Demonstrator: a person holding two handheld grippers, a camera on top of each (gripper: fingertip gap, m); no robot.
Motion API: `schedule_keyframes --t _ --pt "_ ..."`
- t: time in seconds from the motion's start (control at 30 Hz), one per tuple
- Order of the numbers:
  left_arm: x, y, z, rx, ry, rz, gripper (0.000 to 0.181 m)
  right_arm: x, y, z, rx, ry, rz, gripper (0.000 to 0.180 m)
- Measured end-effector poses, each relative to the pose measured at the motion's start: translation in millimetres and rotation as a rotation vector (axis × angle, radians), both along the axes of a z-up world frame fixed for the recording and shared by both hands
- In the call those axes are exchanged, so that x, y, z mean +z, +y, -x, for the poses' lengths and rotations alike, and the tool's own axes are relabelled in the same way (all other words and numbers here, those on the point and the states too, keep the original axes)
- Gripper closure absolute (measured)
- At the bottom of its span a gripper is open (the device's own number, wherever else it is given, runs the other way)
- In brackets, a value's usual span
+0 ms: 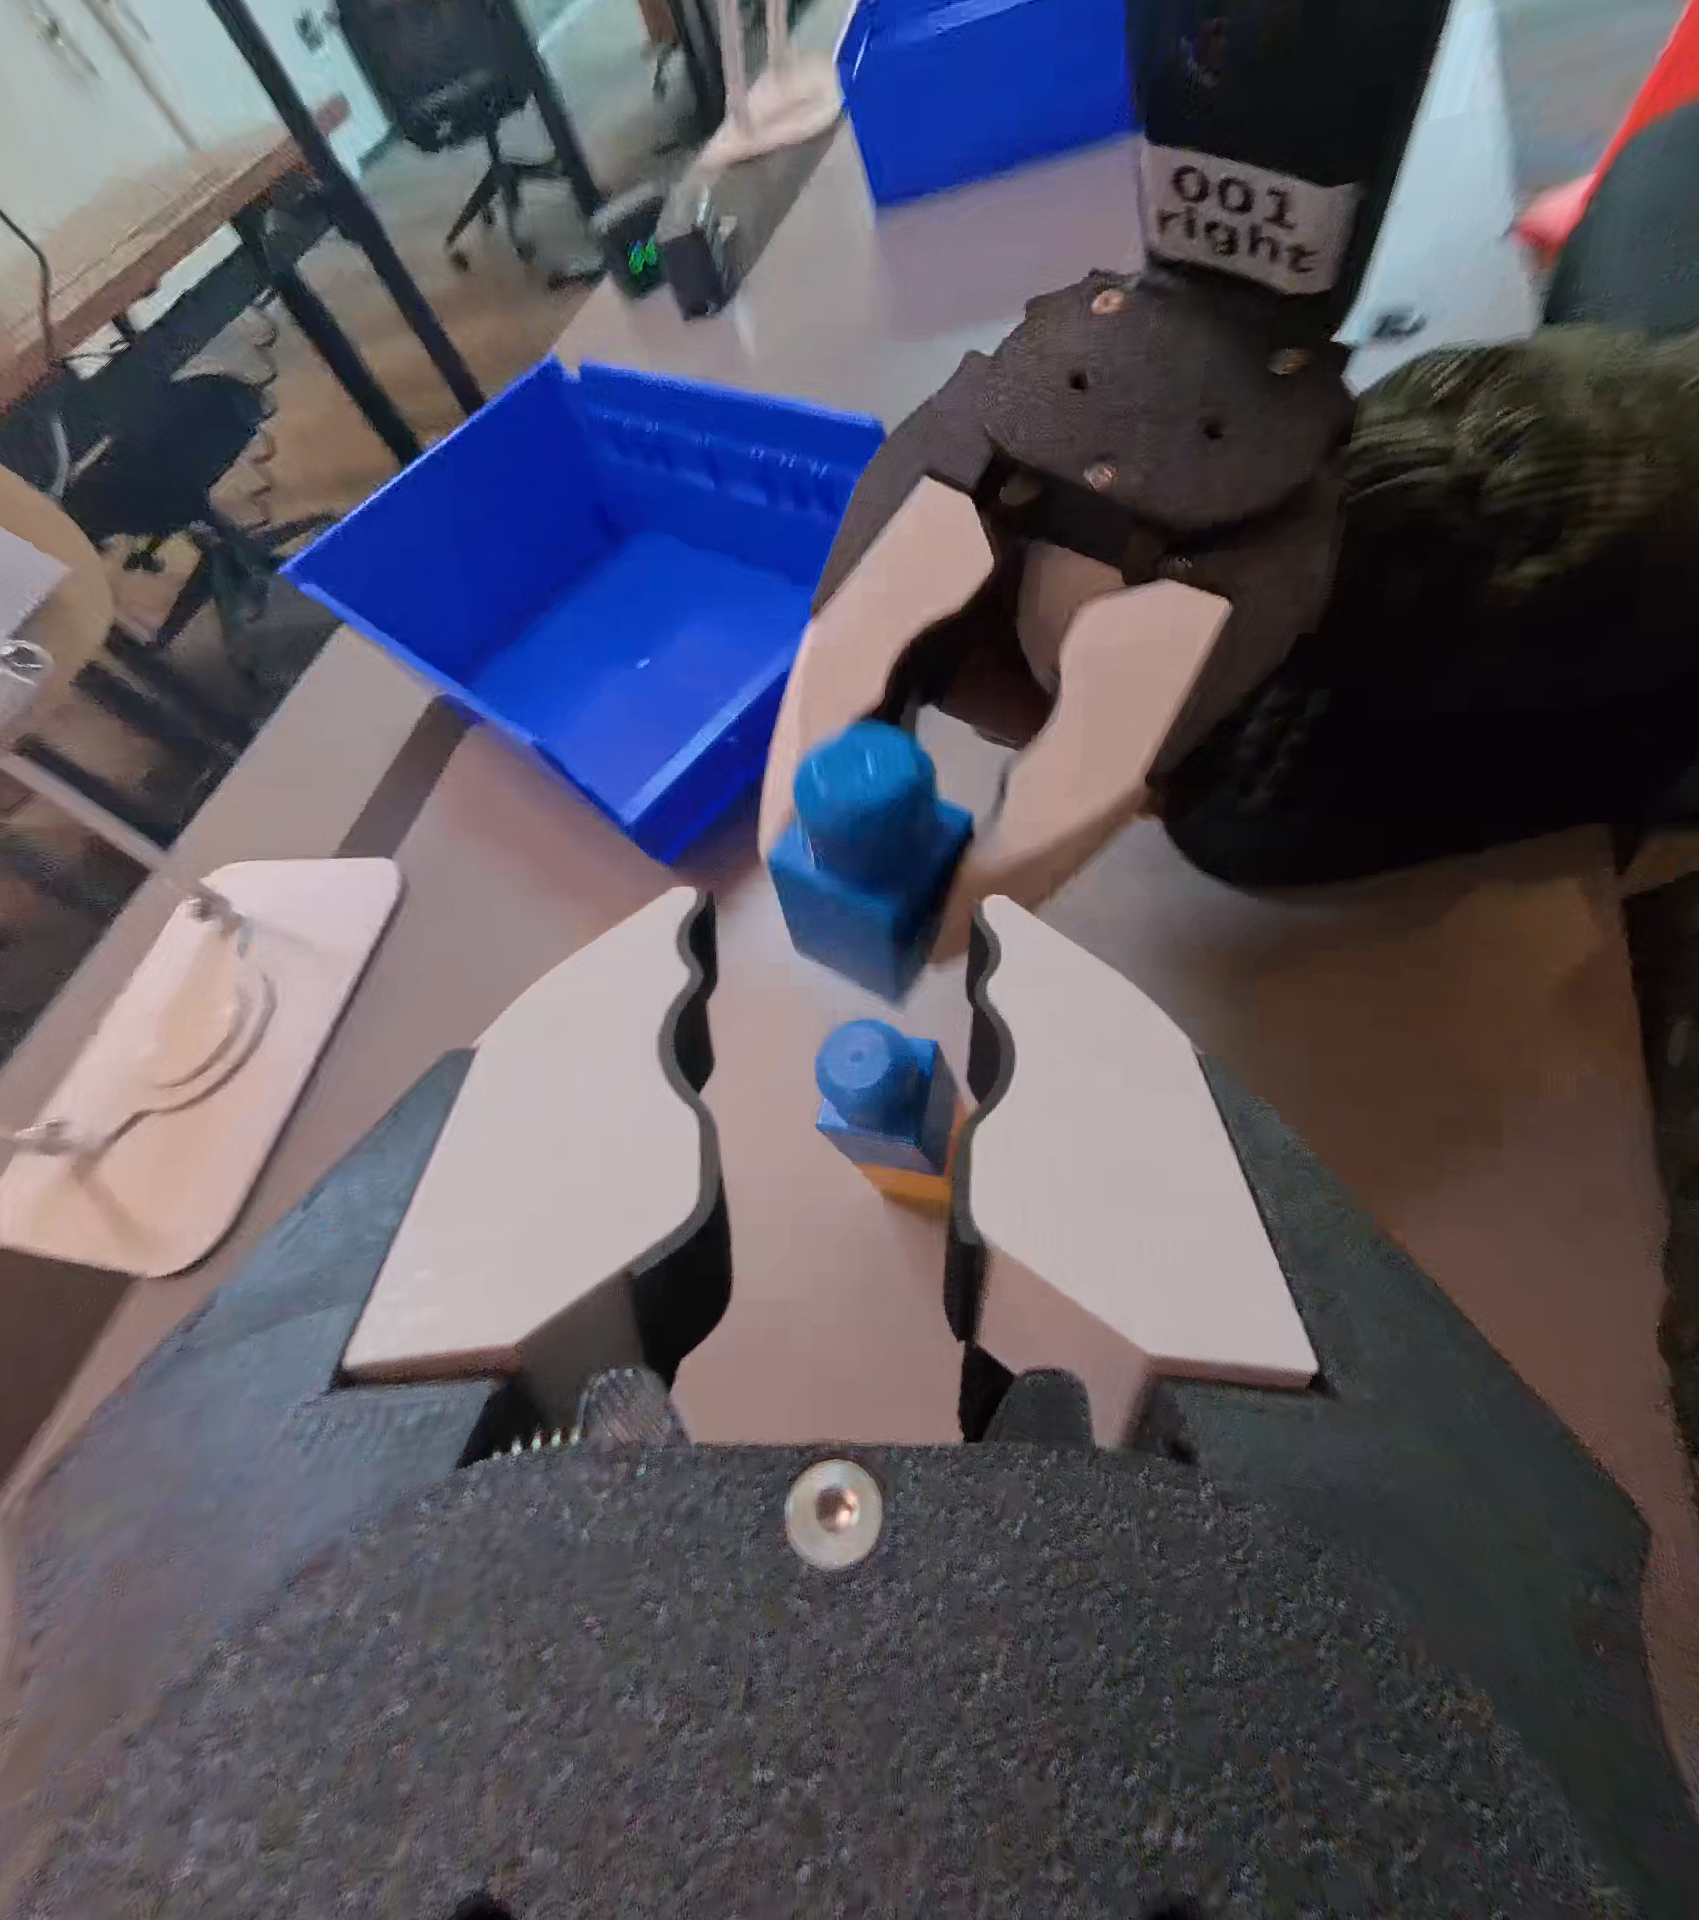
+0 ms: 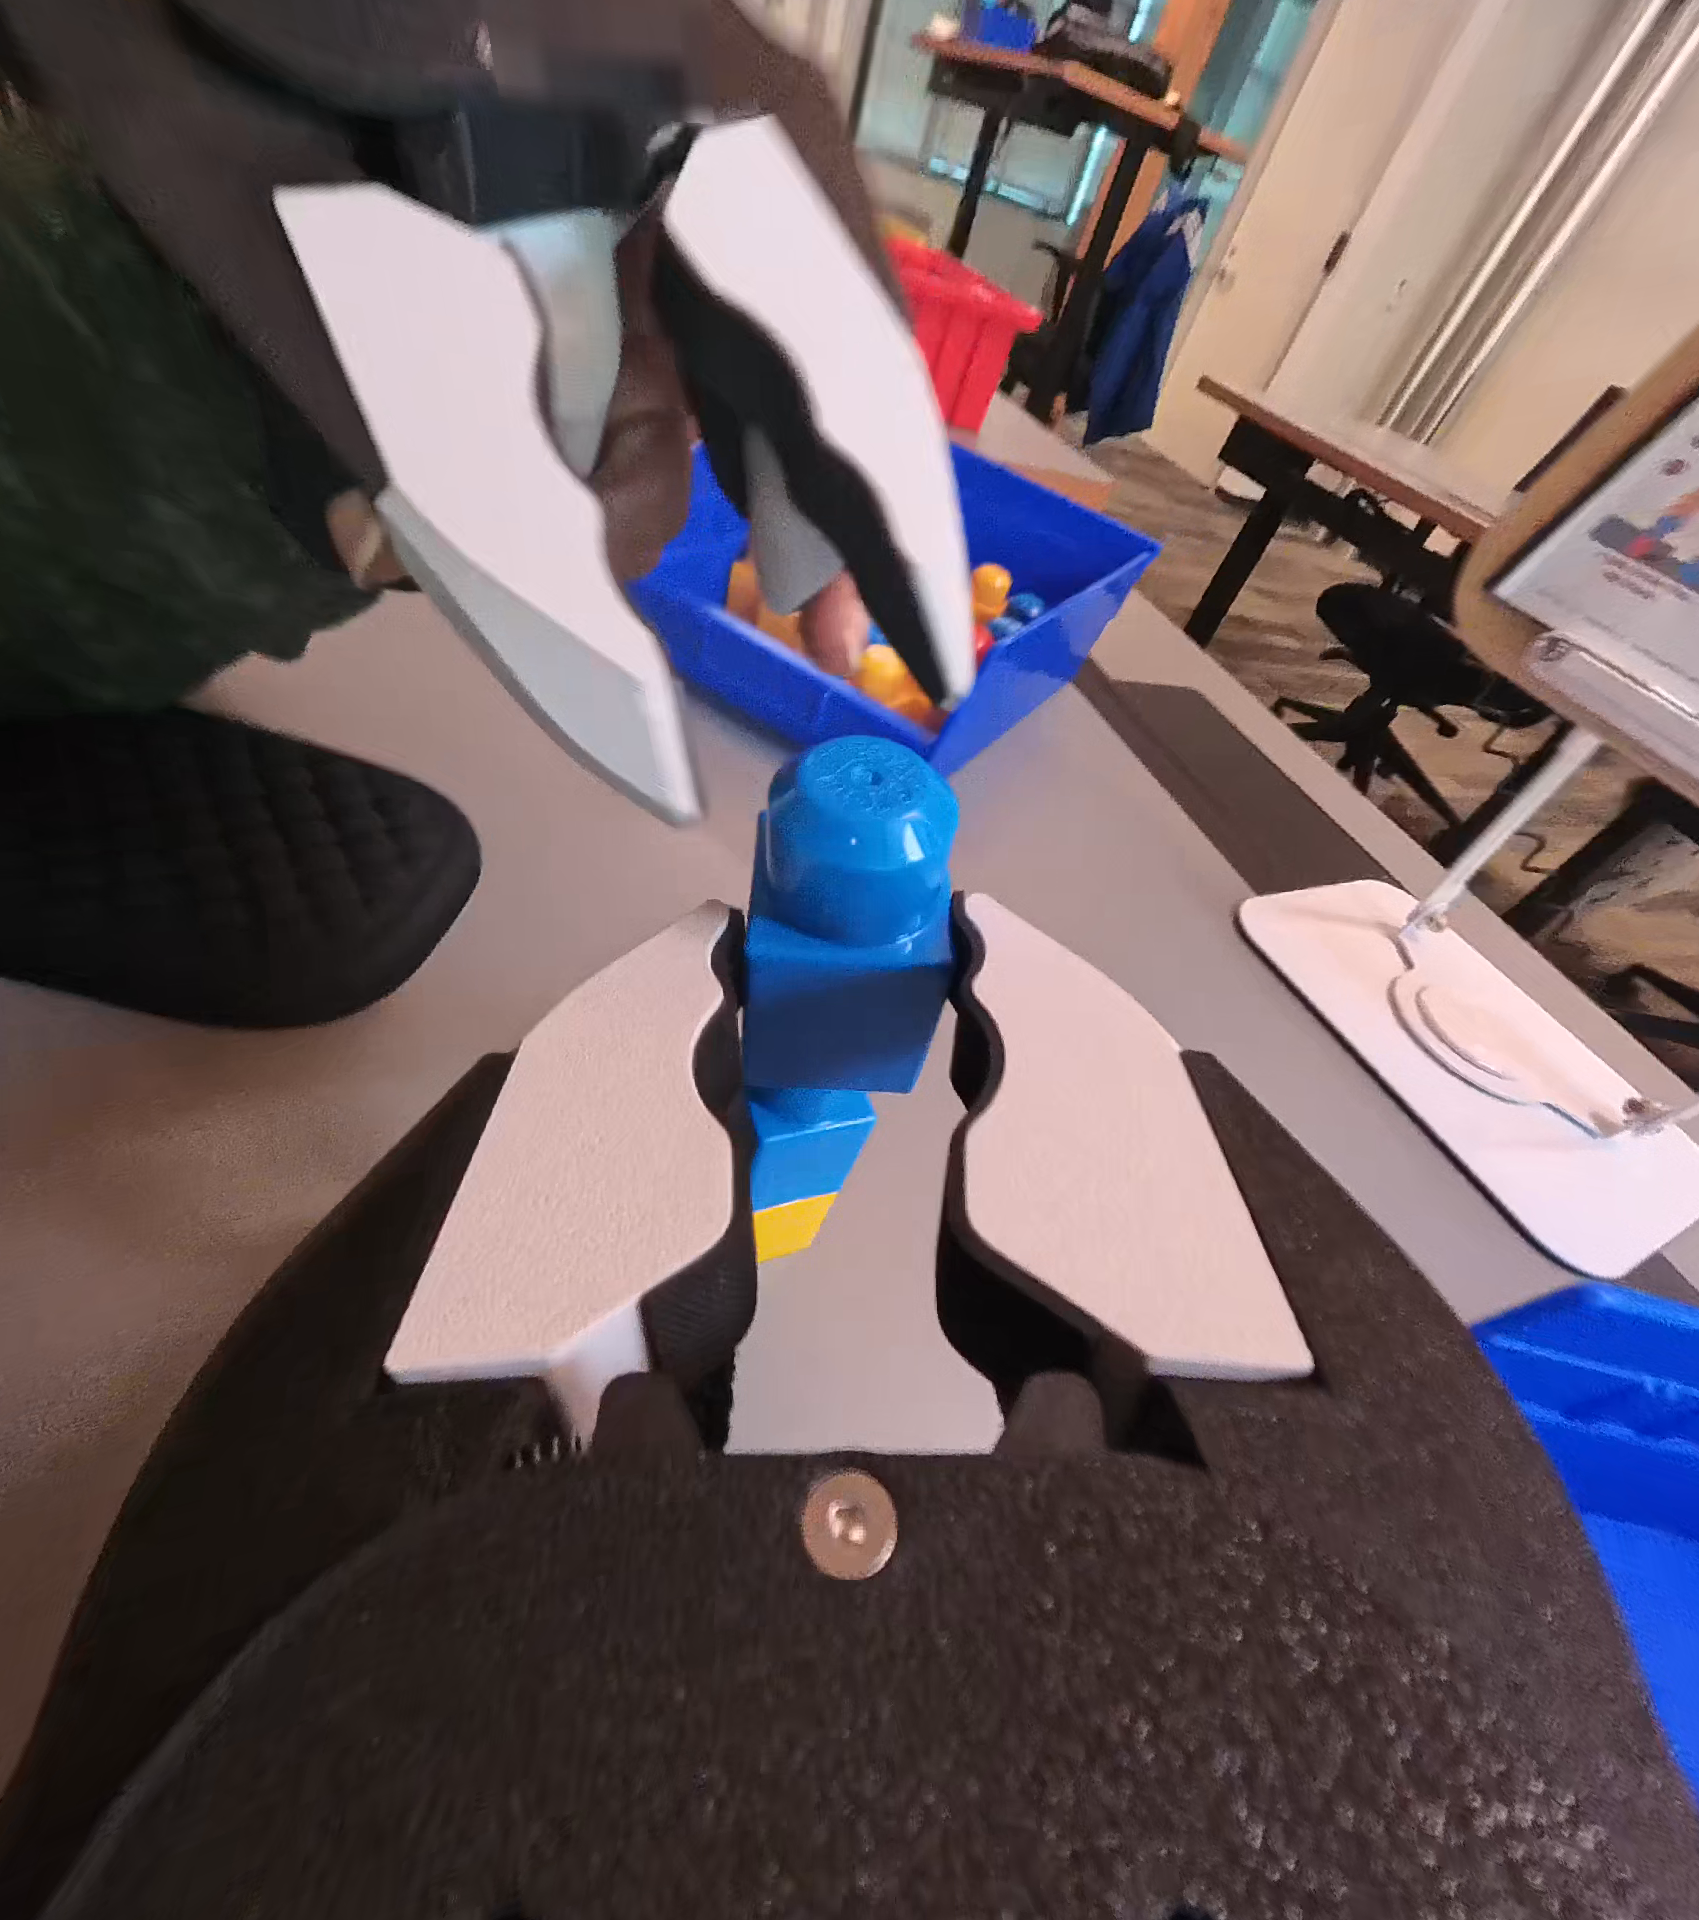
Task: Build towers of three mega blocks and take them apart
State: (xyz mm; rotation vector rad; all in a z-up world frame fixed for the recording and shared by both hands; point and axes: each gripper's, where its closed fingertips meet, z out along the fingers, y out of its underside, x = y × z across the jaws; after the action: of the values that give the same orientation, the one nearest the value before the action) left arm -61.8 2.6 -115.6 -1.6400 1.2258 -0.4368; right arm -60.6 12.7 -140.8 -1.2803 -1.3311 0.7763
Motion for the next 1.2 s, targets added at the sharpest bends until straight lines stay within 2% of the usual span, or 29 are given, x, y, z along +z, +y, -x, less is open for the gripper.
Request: schedule_keyframes --t 0.07,0.2,0.27,0.37,0.5,0.67,0.93,1.2 --pt "-14.2 0.8 8.0 -0.036 -0.092 0.115 0.129 12.2 11.6 -12.9 -0.010 0.091 0.060 0.142" --pt "-103.9 11.9 21.1 -0.033 -0.004 0.275 0.109 23.2 26.9 -32.0 0.021 0.240 0.203 0.142" --pt "-137.5 11.5 17.3 -0.045 0.023 0.352 0.107 22.5 30.1 -34.8 0.034 0.273 0.248 0.142" --pt "-158.3 19.1 7.9 -0.040 0.067 0.342 0.113 19.2 28.3 -31.8 0.053 0.271 0.263 0.142" --pt "-148.8 24.8 -4.1 -0.053 0.051 0.222 0.144 13.2 22.3 -26.5 0.081 0.241 0.258 0.142" --pt "-127.4 10.8 -7.2 -0.107 0.025 0.209 0.144 4.0 7.9 -17.7 0.157 0.199 0.260 0.142" --pt "-129.5 -8.1 -10.7 -0.123 0.155 0.241 0.144 -22.7 -19.7 1.2 0.267 0.060 0.277 0.143" --pt "-122.7 -17.2 -7.8 -0.141 0.113 0.319 0.144 -22.5 -20.9 0.1 0.276 0.051 0.303 0.143"
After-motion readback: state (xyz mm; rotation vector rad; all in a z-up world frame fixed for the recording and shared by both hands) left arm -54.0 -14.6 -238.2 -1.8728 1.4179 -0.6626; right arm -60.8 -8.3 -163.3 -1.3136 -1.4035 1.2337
